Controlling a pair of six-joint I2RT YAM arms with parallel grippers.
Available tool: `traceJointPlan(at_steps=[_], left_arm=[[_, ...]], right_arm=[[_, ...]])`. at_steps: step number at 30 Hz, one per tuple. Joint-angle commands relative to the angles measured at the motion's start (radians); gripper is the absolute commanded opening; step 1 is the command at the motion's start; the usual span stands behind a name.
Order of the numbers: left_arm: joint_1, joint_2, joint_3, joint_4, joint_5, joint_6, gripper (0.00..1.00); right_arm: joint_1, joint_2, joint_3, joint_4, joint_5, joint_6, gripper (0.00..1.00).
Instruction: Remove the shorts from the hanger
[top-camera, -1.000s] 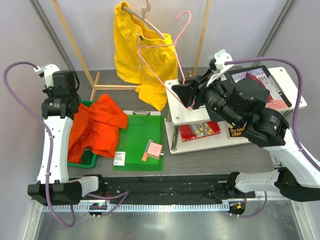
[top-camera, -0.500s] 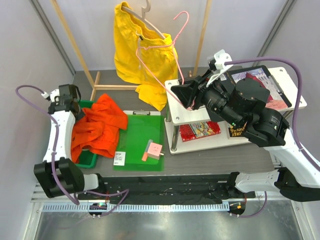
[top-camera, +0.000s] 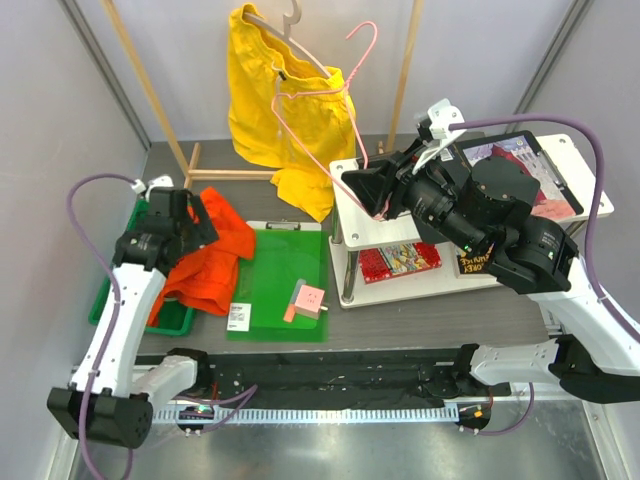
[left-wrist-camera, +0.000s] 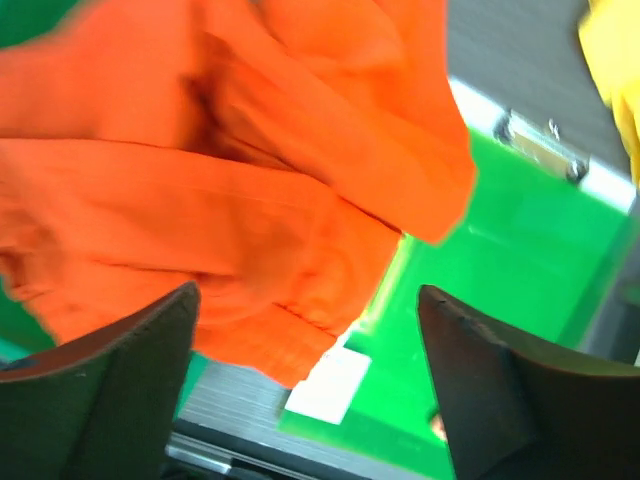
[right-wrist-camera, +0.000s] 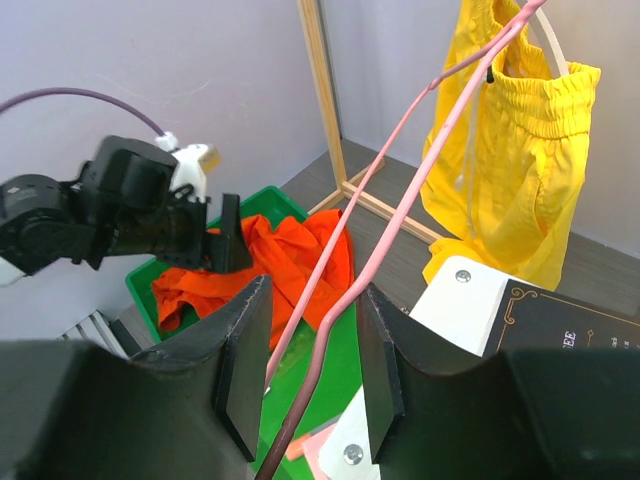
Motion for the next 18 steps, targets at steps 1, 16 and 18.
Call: traceJointPlan(at_steps=[1, 16, 18], left_arm=[[-0.073, 0.08, -0.086, 0.019, 0.07, -0.046, 0.84], [-0.151, 0.321, -0.186, 0.153, -0.063, -0.156, 0.75], [-0.15, 0.322, -0.197, 0.162, -0.093, -0.153, 0.73]], right_arm=[[-0.001, -0.017, 0.002, 0.069, -0.008, -0.007, 0.01], [-0.003, -0.037, -0.01, 0.072, -0.02, 0.019, 0.01], [-0.001, -0.042, -0.013, 0.072, -0.02, 0.016, 0.01]])
